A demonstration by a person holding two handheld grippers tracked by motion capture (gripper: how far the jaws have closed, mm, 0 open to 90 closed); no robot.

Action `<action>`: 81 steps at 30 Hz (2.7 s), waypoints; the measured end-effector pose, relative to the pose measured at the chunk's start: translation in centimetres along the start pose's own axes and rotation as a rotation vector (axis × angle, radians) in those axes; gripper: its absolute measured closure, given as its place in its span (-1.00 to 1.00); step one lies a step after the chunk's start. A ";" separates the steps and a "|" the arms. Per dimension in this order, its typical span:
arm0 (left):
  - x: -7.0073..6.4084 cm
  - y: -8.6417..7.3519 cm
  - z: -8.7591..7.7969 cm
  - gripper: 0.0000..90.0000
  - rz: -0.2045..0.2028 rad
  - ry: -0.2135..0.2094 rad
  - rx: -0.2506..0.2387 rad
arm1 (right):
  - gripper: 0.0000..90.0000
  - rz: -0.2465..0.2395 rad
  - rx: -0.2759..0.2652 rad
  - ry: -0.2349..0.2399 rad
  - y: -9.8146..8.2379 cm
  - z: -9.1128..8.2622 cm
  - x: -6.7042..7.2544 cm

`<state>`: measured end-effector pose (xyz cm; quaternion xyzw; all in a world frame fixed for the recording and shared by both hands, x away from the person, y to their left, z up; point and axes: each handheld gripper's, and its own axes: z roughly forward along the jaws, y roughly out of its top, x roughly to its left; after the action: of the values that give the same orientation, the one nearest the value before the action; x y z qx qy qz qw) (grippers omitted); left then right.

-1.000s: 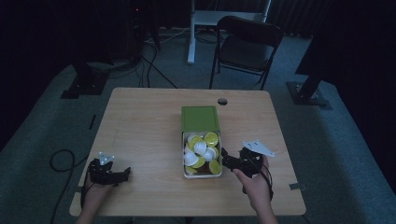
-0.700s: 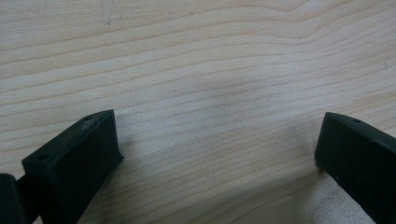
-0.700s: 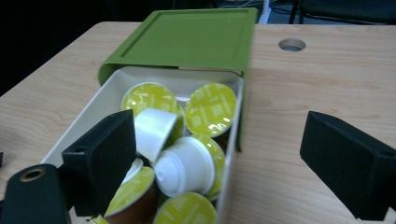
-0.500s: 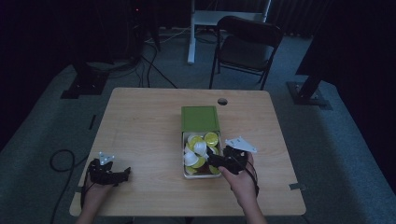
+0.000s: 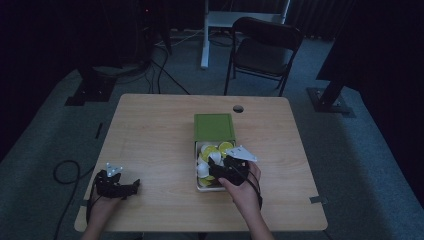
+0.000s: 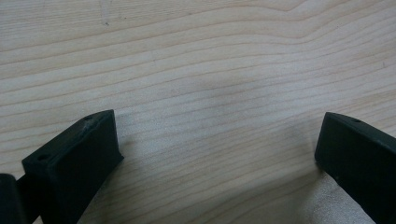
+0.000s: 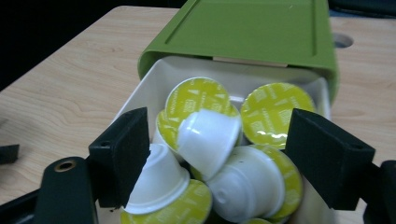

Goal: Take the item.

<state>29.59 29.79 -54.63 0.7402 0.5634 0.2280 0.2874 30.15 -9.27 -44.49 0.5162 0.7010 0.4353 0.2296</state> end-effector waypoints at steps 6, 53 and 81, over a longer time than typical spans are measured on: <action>0.0 0.0 0.0 -1.00 0.003 -0.003 0.000 | -0.49 0.042 0.001 -0.030 -0.4 1.2 0.1; 0.0 0.0 0.0 -1.00 0.005 -0.007 0.000 | 0.29 -0.038 0.051 -0.030 -1.3 3.4 1.6; 0.0 0.0 0.0 -1.00 0.005 -0.007 0.000 | 0.30 -0.047 -0.026 0.023 1.1 -0.2 -0.3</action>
<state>29.55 29.76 -54.63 0.7424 0.5605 0.2262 0.2889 30.67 -9.53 -43.51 0.4914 0.7099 0.4446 0.2385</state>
